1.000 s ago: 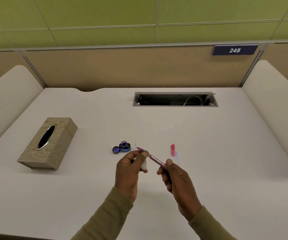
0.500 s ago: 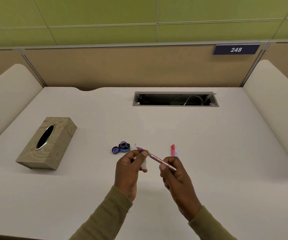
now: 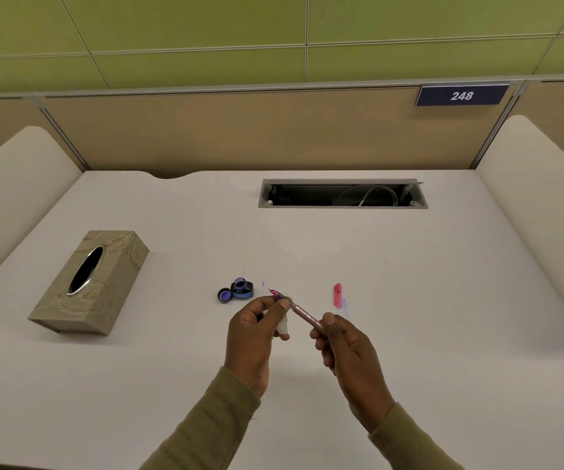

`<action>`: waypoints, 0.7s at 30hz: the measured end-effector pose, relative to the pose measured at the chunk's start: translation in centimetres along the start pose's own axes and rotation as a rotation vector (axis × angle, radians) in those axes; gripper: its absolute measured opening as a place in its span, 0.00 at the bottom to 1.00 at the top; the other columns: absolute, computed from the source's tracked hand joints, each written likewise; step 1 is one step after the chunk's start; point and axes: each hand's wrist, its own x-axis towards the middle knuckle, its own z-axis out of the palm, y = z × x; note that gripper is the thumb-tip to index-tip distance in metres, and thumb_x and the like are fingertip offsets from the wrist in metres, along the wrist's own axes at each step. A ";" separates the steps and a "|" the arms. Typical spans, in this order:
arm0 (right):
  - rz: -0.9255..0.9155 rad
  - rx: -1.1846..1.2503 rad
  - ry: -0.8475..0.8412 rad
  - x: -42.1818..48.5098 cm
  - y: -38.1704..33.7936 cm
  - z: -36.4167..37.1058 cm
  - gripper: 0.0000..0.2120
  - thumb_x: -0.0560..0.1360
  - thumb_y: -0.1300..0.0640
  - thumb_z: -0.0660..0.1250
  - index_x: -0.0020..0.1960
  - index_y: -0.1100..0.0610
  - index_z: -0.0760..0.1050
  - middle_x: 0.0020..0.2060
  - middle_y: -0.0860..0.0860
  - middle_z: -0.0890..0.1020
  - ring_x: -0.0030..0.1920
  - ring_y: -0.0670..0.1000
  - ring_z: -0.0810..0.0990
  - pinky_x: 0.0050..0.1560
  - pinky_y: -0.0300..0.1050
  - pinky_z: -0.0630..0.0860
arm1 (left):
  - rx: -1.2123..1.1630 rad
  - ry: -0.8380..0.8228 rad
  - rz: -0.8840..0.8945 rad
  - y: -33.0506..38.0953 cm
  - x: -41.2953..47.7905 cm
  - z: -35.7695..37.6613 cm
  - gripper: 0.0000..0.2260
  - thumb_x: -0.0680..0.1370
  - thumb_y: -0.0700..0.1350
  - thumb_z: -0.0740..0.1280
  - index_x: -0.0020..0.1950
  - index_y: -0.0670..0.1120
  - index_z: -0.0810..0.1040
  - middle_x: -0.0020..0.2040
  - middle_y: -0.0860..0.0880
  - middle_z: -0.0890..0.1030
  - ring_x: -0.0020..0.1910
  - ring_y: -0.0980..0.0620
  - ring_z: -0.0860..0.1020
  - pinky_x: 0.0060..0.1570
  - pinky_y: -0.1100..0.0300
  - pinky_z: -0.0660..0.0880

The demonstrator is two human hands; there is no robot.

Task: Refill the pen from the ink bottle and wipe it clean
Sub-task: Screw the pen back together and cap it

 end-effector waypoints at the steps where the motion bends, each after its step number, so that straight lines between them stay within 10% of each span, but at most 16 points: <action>1: 0.000 -0.003 -0.005 0.0 0.0 0.0 0.18 0.83 0.48 0.58 0.46 0.56 0.81 0.33 0.48 0.80 0.31 0.45 0.72 0.32 0.35 0.70 | 0.000 0.000 -0.001 0.0 0.0 0.1 0.05 0.75 0.41 0.70 0.42 0.47 0.86 0.40 0.43 0.78 0.38 0.48 0.73 0.41 0.52 0.75; 6: -0.065 -0.053 -0.071 0.0 0.2 -0.1 0.04 0.81 0.54 0.64 0.47 0.51 0.75 0.33 0.48 0.77 0.32 0.48 0.71 0.34 0.38 0.71 | 0.010 0.011 -0.010 0.1 -0.1 0.2 0.07 0.76 0.41 0.70 0.40 0.49 0.86 0.40 0.44 0.79 0.38 0.49 0.74 0.43 0.50 0.76; 21: -0.021 -0.027 -0.031 0.2 0.3 -0.5 0.14 0.83 0.50 0.59 0.44 0.50 0.79 0.35 0.51 0.81 0.32 0.46 0.73 0.33 0.36 0.70 | 0.059 0.019 -0.024 -0.5 0.1 0.7 0.05 0.75 0.43 0.71 0.41 0.49 0.85 0.43 0.44 0.81 0.41 0.47 0.75 0.45 0.49 0.78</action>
